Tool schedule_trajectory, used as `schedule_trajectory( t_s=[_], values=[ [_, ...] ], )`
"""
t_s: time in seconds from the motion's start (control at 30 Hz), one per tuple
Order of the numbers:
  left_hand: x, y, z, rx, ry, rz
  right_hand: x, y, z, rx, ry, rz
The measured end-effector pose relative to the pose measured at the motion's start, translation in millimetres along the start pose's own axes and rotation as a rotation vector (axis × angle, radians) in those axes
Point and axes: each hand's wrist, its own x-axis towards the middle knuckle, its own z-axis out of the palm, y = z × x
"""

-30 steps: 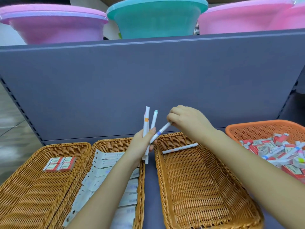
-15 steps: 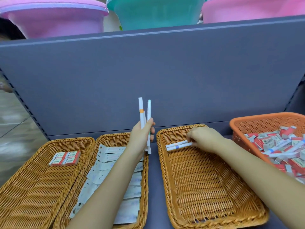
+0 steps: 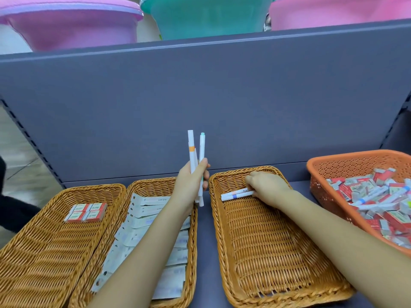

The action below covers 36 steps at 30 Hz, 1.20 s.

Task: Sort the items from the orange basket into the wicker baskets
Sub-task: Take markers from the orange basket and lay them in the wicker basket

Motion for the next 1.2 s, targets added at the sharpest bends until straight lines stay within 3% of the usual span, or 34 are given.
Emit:
schedule_trajectory(
  t_s=[0.27, 0.37, 0.47, 0.53, 0.7, 0.93, 1.1, 1.2],
  values=[
    [-0.5, 2.0, 0.2, 0.015, -0.037, 0.003, -1.9, -3.7, -15.8, 0.062, -0.031, 0.022],
    [-0.5, 4.2, 0.8, 0.024, -0.069, 0.016, -3.6, -9.5, -42.3, 0.341, 0.128, 0.016],
    [-1.0, 5.5, 1.6, 0.043, -0.119, 0.035, -3.9, -18.3, -73.3, 0.472, 0.416, -0.030],
    [-0.8, 5.5, 2.7, 0.068, -0.149, 0.038, -4.1, -22.9, -88.9, 0.397, 0.564, -0.093],
    [-2.5, 4.8, 7.8, 0.120, -0.226, 0.031, -1.1, -30.6, -95.1, 0.071, 0.725, -0.407],
    [-2.5, 3.4, 9.3, 0.152, -0.203, 0.014, -4.0, -23.1, -81.9, -0.112, 0.621, -0.489],
    [3.0, -1.3, 5.3, 0.173, -0.101, 0.010, -16.7, -5.3, -73.3, -0.064, 0.569, -0.326],
    [5.0, -4.2, 2.9, 0.165, -0.016, 0.033, -21.4, 2.2, -58.8, -0.020, 0.425, -0.189]
  ],
)
